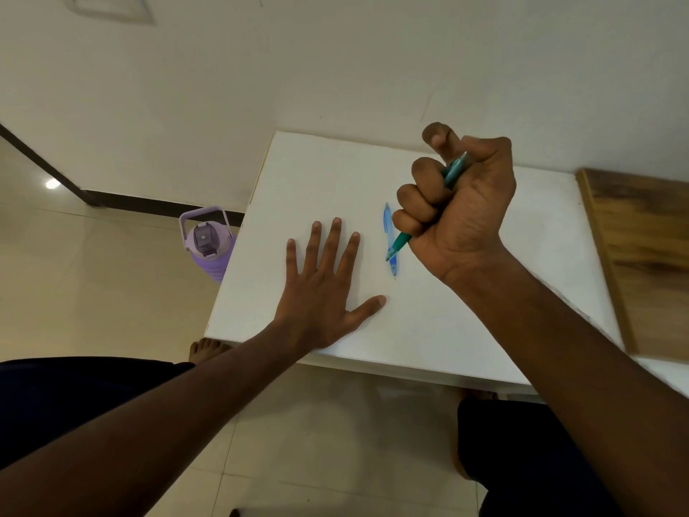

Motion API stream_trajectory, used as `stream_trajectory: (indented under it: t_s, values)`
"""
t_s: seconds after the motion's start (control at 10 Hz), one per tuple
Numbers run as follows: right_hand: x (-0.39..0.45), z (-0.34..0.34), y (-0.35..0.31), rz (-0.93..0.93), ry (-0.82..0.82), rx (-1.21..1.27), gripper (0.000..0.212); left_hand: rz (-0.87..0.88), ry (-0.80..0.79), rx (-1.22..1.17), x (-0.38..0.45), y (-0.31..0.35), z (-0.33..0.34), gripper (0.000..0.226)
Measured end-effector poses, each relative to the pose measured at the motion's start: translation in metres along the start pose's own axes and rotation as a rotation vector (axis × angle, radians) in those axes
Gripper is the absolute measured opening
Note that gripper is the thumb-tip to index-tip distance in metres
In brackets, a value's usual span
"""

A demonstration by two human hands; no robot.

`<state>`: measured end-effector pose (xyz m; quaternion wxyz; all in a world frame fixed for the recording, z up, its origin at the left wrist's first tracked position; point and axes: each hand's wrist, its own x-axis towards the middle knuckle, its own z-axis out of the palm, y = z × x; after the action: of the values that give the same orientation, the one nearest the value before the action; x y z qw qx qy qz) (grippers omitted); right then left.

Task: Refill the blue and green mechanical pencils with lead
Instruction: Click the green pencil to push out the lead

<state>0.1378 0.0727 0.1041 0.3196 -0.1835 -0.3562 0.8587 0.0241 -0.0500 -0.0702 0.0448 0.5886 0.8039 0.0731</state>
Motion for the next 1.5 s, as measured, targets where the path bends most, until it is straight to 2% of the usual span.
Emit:
stream_trajectory:
  t_s: [0.9, 1.1, 1.5]
  values:
    - [0.0015, 0.0021, 0.0001, 0.013, 0.014, 0.015, 0.036, -0.003, 0.005, 0.011, -0.0005, -0.0018, 0.001, 0.108]
    - [0.0039, 0.0001, 0.0036, 0.033, 0.082, -0.019, 0.035, 0.0, 0.013, 0.003, -0.0001, -0.0024, 0.0015, 0.108]
    - [0.0028, 0.0014, 0.0034, 0.017, 0.045, -0.039, 0.035, 0.002, 0.005, 0.003, 0.0003, -0.0017, 0.0013, 0.108]
